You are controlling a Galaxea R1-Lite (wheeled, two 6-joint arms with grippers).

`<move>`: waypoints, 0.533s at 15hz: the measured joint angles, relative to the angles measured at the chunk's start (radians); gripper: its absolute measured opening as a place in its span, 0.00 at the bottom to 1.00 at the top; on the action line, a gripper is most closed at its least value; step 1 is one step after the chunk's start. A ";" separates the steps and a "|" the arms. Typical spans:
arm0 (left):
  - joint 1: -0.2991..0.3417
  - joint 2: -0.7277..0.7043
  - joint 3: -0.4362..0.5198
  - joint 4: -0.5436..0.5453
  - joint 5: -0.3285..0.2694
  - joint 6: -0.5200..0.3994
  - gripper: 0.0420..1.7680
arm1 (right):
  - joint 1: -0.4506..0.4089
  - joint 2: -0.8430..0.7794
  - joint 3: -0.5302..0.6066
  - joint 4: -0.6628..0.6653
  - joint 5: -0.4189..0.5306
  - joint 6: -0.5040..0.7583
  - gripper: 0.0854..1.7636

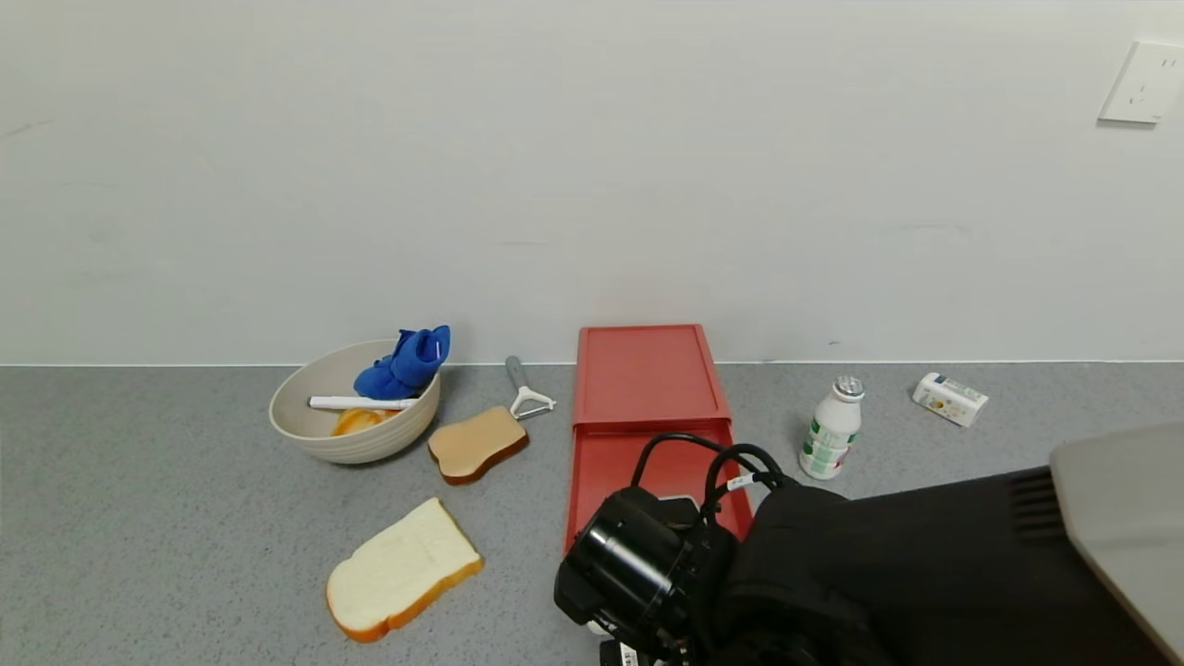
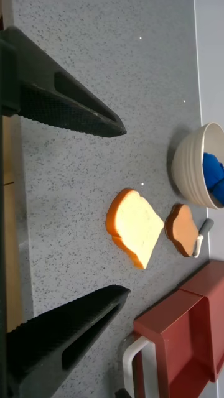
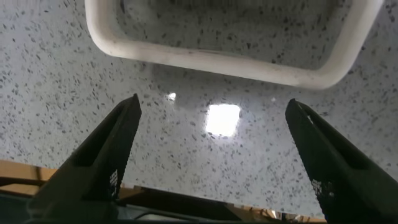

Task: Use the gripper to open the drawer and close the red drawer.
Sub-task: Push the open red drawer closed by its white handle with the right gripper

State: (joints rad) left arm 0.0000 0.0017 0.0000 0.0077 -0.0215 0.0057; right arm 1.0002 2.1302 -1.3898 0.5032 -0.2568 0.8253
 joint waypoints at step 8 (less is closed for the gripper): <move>0.000 0.000 0.000 0.000 0.000 0.000 0.97 | 0.022 0.040 0.037 -0.104 -0.092 0.026 0.97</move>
State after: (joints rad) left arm 0.0000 0.0017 0.0000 0.0077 -0.0215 0.0062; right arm 1.0221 2.1702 -1.3532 0.3987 -0.3491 0.8511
